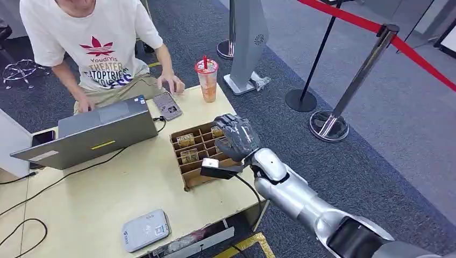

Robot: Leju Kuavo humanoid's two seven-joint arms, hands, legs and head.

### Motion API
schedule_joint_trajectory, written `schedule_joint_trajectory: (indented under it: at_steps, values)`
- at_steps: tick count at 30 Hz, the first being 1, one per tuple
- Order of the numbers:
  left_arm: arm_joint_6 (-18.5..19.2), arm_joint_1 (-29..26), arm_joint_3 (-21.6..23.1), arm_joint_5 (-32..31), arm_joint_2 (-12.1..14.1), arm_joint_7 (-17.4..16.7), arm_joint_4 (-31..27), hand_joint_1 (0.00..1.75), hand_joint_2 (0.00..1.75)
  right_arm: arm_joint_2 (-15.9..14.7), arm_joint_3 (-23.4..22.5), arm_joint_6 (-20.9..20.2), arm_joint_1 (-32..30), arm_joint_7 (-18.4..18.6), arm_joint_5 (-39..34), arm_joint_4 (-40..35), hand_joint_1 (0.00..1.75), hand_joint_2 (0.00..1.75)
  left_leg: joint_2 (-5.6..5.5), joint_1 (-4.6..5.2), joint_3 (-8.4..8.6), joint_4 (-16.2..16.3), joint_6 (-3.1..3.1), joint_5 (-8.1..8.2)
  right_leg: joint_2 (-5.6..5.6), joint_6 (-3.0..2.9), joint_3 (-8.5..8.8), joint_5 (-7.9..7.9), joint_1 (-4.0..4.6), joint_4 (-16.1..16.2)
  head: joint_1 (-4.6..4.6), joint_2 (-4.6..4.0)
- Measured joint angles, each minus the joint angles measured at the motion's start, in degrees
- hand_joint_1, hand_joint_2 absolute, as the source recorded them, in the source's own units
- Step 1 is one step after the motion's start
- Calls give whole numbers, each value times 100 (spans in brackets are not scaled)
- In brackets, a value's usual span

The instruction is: Pass the card to the sensor for recognition and then transmit it.

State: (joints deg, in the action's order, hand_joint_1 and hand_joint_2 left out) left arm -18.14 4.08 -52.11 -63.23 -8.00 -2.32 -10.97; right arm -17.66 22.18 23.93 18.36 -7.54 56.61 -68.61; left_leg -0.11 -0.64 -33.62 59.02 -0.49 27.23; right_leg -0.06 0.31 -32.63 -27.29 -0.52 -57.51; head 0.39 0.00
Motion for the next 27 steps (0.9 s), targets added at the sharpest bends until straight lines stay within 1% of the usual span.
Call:
schedule_joint_trajectory:
  at_steps: [8,10,11,12,13,17,18,19,20,22,25,27]
  values:
    - [-4,1,-55,15,0,0,0,0,0,11,9,-59,7,-2,-2,120,80,175,0,0,-1,0,0,0,0,0,0,0,0,0,0,0]
    - [-4,0,-63,22,0,0,0,0,0,15,9,-79,8,-4,-2,160,106,175,0,0,-1,0,0,0,0,0,0,0,0,0,0,0]
    - [-7,0,-66,24,0,0,0,0,0,20,9,-87,11,-9,-2,177,106,175,0,0,-1,0,0,0,0,0,0,0,0,0,0,0]
    - [-7,0,-68,26,0,0,0,0,0,22,9,-94,13,-18,-2,201,129,175,0,0,-1,0,0,0,0,0,0,0,0,0,0,0]
    - [-7,0,-68,26,0,0,0,0,0,22,9,-94,16,-26,-2,228,117,175,0,0,-1,0,0,0,-1,0,0,0,0,0,0,0]
    - [-20,0,-70,28,0,0,0,0,0,22,9,-90,20,-46,-4,326,112,175,0,0,-1,0,0,0,-1,0,0,0,0,0,0,0]
    - [-22,0,-70,28,0,0,0,0,0,22,9,-87,20,-50,-7,343,108,175,0,0,-1,0,0,0,-1,0,0,0,0,0,0,0]
    - [-22,0,-70,28,0,0,0,0,0,22,9,-85,20,-50,-7,363,96,175,0,0,-1,0,0,0,-1,0,0,0,0,0,0,0]
    - [-20,0,-70,28,0,0,0,0,0,22,7,-83,20,-50,-9,376,96,175,0,0,-1,0,0,0,-1,0,0,0,0,0,0,0]
    - [-20,0,-70,20,0,2,0,0,0,22,7,-81,19,-50,-24,404,101,175,0,0,0,0,0,0,-1,0,0,0,0,0,0,0]
    - [-20,0,-70,-2,0,2,0,0,0,22,2,-74,17,-50,-31,435,94,175,0,0,0,0,0,0,0,0,0,0,0,0,0,0]
    - [-13,0,-70,-11,0,2,0,0,0,22,-9,-70,11,-50,-33,457,93,175,0,0,0,0,0,0,0,0,0,0,0,0,0,0]
